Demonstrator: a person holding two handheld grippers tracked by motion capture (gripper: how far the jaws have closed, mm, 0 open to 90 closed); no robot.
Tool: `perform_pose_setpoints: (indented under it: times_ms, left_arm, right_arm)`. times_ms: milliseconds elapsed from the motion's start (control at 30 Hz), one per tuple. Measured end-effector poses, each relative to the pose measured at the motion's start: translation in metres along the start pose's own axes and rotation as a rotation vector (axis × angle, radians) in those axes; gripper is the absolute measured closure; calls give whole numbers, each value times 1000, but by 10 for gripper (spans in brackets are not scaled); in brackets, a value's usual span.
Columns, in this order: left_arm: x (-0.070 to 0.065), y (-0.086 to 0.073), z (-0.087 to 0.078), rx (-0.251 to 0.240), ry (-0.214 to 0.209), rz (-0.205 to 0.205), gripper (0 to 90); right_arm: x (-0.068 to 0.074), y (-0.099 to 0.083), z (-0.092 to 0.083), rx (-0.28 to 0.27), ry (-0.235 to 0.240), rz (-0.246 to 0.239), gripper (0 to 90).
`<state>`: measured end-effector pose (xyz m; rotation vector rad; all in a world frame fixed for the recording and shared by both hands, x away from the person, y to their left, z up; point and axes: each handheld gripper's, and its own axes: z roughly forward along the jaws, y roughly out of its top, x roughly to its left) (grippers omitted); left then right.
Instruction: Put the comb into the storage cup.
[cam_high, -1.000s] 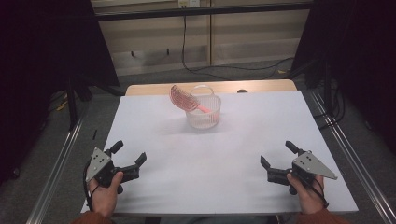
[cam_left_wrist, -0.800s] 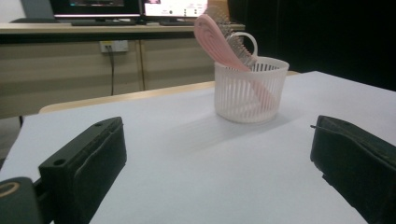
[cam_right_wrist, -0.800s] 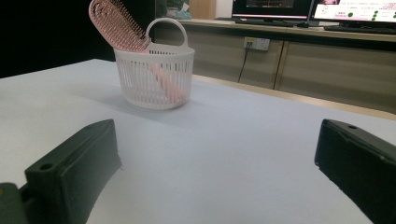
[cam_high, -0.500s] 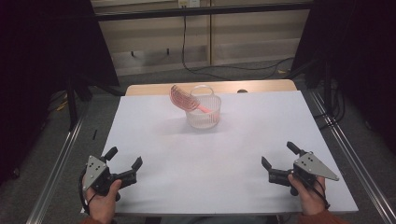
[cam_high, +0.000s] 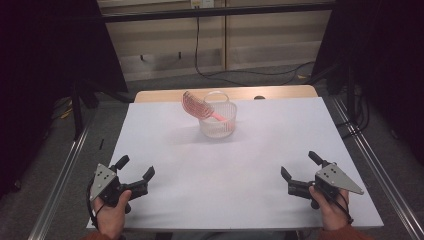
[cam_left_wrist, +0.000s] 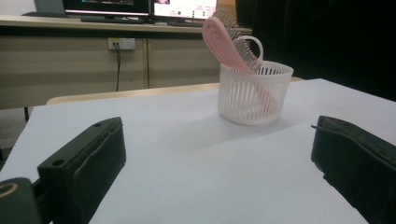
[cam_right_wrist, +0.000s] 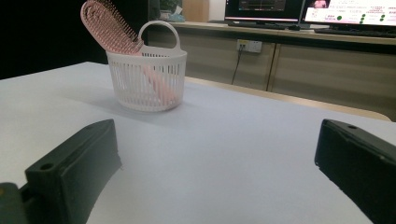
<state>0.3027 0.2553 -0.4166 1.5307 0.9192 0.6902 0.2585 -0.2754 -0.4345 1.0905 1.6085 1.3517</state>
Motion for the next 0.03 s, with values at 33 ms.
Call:
perform_pose_setpoints:
  times_ms: [33]
  left_arm:
    - [0,0,0,3,-6,-3,32]
  right_arm:
    - [0,0,0,0,0,1,0]
